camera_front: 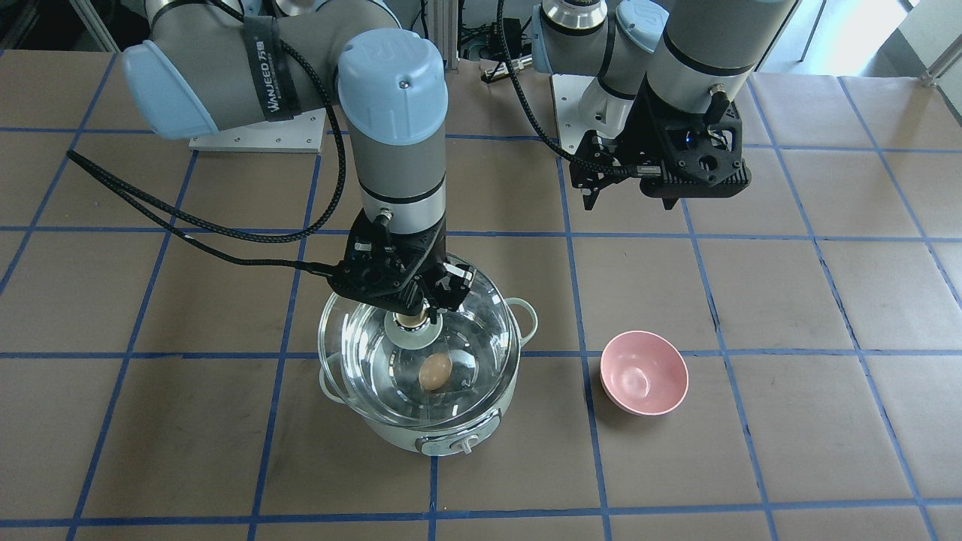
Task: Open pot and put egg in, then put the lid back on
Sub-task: 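Carry the glass lid back over the pot with the right gripper, then lower the lid onto the pot and release the knob with the right gripper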
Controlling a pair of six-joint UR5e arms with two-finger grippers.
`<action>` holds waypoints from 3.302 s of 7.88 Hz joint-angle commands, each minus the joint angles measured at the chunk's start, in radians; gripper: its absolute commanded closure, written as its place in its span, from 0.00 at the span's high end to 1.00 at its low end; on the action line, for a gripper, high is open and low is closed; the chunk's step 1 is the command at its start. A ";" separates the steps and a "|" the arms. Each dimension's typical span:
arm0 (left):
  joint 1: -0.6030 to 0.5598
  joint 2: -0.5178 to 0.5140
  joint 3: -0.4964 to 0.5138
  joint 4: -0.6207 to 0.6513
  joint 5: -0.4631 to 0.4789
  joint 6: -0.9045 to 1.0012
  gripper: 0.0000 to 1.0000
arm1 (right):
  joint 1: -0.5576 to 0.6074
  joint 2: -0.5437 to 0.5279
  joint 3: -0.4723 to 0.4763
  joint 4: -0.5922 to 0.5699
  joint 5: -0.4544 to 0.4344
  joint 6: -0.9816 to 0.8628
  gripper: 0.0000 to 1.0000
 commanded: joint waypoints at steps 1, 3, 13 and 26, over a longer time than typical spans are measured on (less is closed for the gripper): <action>-0.013 0.005 -0.001 0.009 0.003 -0.003 1.00 | 0.048 0.039 0.012 -0.051 -0.002 0.058 0.02; -0.023 0.008 0.000 0.009 0.003 -0.003 1.00 | 0.049 0.036 0.033 -0.057 -0.005 0.030 0.02; -0.023 0.018 -0.001 0.009 0.003 -0.001 1.00 | 0.034 0.019 0.078 -0.112 -0.035 -0.040 0.03; -0.023 0.018 -0.001 0.009 0.004 -0.001 1.00 | 0.026 0.020 0.086 -0.118 -0.022 -0.053 0.96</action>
